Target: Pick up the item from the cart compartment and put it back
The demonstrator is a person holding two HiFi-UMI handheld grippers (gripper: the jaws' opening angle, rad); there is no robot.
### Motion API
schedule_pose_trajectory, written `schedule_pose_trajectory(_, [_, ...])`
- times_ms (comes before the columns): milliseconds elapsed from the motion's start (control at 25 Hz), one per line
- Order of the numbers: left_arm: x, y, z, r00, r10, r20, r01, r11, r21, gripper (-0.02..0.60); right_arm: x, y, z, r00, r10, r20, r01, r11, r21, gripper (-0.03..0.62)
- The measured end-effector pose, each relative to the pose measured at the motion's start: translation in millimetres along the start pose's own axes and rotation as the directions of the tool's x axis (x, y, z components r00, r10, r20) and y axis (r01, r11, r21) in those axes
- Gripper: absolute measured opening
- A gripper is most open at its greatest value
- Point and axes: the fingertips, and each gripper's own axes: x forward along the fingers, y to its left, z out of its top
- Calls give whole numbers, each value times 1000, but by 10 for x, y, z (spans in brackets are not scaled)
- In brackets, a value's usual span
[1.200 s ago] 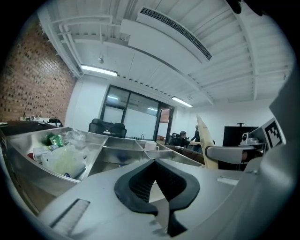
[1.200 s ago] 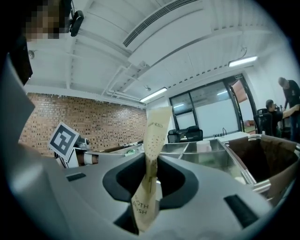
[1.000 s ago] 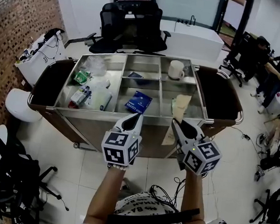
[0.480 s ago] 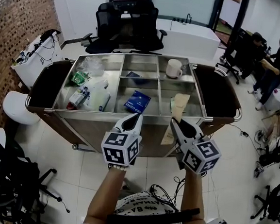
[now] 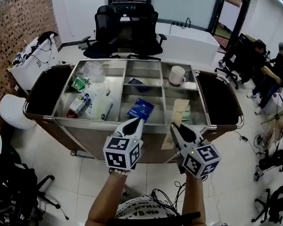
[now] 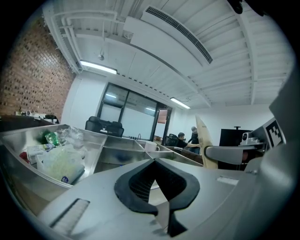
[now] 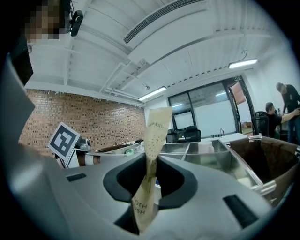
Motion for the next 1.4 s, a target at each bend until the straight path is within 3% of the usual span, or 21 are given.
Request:
schedule_pose_trajectory(520, [77,296,100,999,-41,-13,41,999,16,2,264,52,124,999,-49,4,49,998,-43,83])
schedule_pose_trajectory(880, [165,477,420,996,-93,0,93,995,44,2,690,4,819,999,-41,-11,38,972,-230,82])
schedule_pose_trajectory(1120, [353,480,595,990,-141,-7,141,988,55,2,1108,-141,1297,998,-40,-55,21,953,-303,83])
schedule_pose_trajectory(1400, [604,607,649,995,-98,-19,99,995,22,2,1675,-476,1479,986,-29,-164,-30,937,-347,82])
